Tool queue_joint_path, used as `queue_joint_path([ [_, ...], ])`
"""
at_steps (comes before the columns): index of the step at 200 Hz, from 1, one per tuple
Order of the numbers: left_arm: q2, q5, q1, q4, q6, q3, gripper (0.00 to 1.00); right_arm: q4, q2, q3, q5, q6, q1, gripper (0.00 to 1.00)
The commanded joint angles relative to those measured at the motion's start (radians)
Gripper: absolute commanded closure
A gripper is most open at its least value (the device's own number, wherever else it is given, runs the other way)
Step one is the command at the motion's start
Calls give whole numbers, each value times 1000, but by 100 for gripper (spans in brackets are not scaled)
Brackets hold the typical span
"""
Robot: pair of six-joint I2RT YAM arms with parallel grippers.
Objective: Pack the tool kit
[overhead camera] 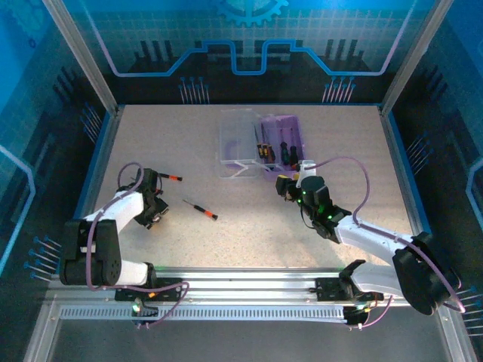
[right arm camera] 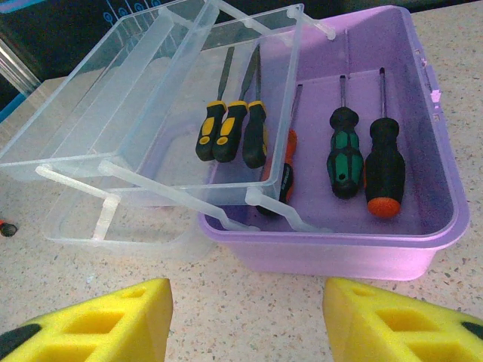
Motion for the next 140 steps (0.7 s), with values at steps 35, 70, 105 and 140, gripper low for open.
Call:
queue_joint_path([
  [35, -1, -3, 7, 38, 2, -35, 91, -2, -7, -7, 24, 9, 0, 44],
  [70, -97, -16, 6, -17, 12, -28, 98, -3, -8, -7, 27, 7, 1, 44],
  [105, -342, -37, 2, -115, 2, -25, 98, -3, -2, -5, 30, 9, -2, 44],
  [140, -479, -70, -69, -228, 1, 58, 99, -6, 4, -2, 33, 13, -1, 44],
])
